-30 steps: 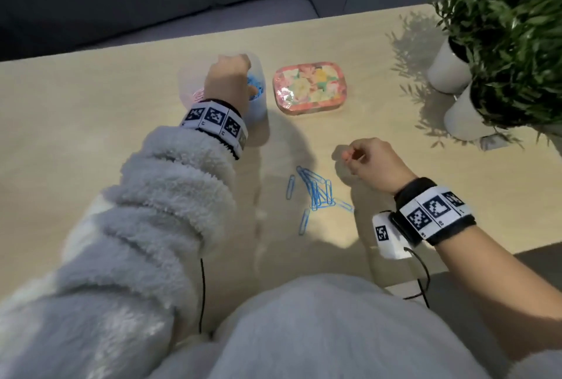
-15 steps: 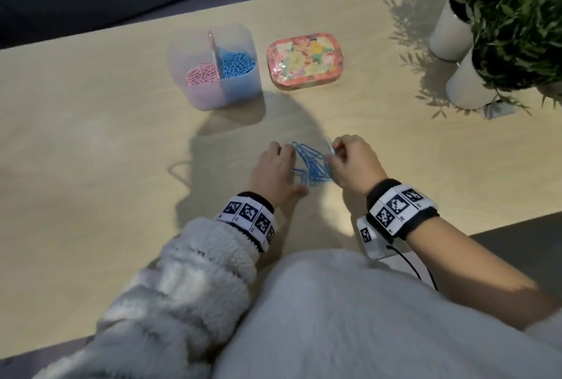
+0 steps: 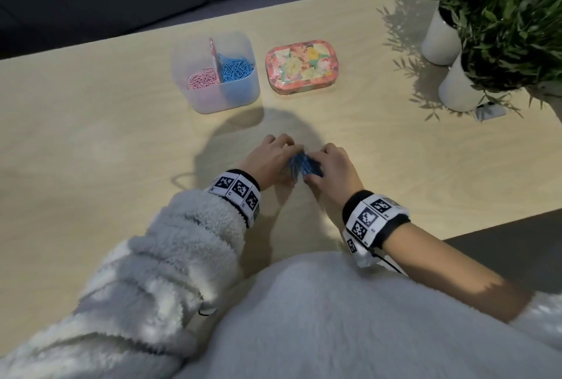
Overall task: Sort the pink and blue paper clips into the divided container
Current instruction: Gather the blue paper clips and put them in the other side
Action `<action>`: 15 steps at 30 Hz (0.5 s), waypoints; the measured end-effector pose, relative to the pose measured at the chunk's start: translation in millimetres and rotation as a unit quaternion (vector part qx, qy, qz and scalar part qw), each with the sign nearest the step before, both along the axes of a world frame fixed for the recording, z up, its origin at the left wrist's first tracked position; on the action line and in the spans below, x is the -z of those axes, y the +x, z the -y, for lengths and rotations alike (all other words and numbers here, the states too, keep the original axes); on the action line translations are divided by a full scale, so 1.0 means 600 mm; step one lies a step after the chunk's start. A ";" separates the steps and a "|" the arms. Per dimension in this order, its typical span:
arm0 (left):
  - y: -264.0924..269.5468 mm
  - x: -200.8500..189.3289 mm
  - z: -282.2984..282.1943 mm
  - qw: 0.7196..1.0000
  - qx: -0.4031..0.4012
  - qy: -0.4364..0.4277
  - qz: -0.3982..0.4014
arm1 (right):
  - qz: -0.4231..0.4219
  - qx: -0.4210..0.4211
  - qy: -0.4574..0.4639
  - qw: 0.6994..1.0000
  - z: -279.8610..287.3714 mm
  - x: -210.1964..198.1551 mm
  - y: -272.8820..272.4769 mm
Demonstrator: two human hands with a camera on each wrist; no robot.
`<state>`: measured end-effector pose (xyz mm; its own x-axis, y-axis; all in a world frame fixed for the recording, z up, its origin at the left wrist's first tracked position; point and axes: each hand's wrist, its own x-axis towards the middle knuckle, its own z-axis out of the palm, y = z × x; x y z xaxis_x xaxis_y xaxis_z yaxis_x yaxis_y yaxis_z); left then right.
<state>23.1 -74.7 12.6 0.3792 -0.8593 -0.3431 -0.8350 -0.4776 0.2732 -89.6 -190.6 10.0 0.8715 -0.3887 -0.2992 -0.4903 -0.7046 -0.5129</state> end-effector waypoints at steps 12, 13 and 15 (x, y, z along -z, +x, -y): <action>0.007 0.022 0.009 0.999 -0.017 -0.043 -0.021 | -0.008 -0.053 -0.060 0.997 -0.023 0.005 0.002; 0.008 0.022 0.007 0.999 -0.018 -0.044 -0.023 | -0.010 -0.057 -0.064 0.996 -0.023 0.005 0.005; 0.009 0.023 0.001 0.998 -0.023 -0.053 -0.016 | -0.015 -0.068 -0.070 0.995 -0.021 0.004 0.011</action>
<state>28.7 -75.1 -1.3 0.4086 -0.8738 -0.2636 -0.8033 -0.4814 0.3507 -83.1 -177.9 7.3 0.9103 -0.3068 -0.2778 -0.3990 -0.8289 -0.3921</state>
